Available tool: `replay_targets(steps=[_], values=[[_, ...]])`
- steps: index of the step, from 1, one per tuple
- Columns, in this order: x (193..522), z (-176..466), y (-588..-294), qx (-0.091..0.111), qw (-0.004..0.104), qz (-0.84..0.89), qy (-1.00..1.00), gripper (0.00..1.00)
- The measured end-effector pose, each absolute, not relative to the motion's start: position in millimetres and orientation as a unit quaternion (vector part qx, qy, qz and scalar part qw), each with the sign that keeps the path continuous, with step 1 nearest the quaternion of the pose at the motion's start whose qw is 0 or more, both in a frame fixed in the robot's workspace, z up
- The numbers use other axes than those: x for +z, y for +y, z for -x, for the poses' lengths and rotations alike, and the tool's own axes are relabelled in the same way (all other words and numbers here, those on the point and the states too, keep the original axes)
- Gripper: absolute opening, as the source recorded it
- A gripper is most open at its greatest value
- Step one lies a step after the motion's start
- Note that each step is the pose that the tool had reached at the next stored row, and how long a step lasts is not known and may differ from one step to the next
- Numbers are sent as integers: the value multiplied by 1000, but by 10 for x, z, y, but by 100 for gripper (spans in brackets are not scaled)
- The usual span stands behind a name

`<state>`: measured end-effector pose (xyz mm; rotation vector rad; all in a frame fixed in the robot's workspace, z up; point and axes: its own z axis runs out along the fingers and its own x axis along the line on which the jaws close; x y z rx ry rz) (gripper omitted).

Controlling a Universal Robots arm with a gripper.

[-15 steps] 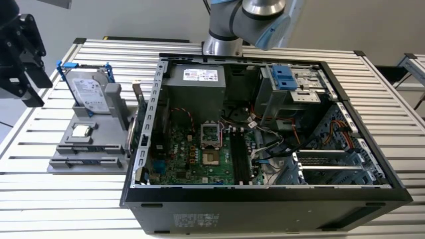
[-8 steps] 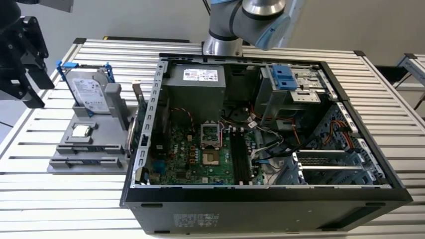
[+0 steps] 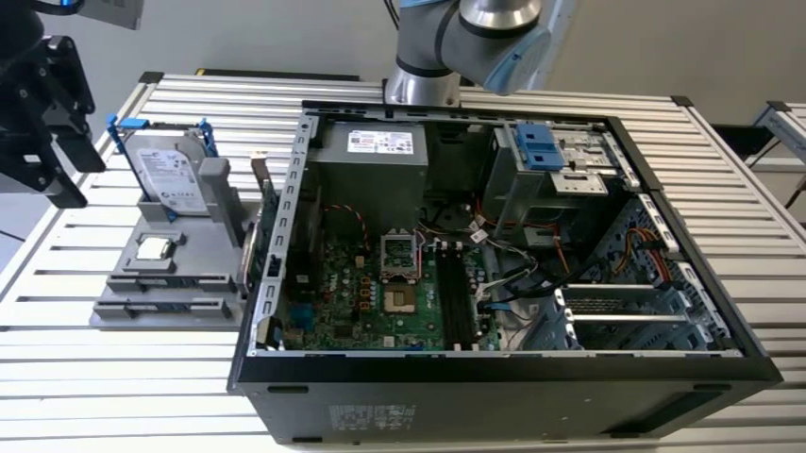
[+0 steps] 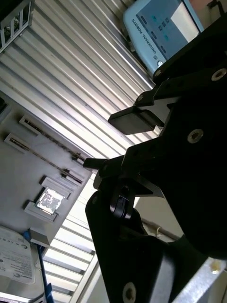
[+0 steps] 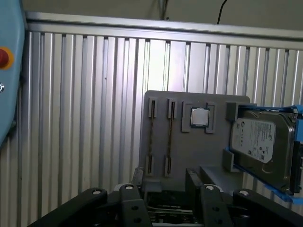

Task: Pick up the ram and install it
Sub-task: 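Pick up the ram and move it above insertion slot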

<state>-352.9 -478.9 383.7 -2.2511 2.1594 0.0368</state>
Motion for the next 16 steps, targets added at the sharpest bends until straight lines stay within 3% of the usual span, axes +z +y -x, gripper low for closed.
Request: replay_targets(steps=[16], values=[[3759,3529,-4777,11,11,721,692,100]])
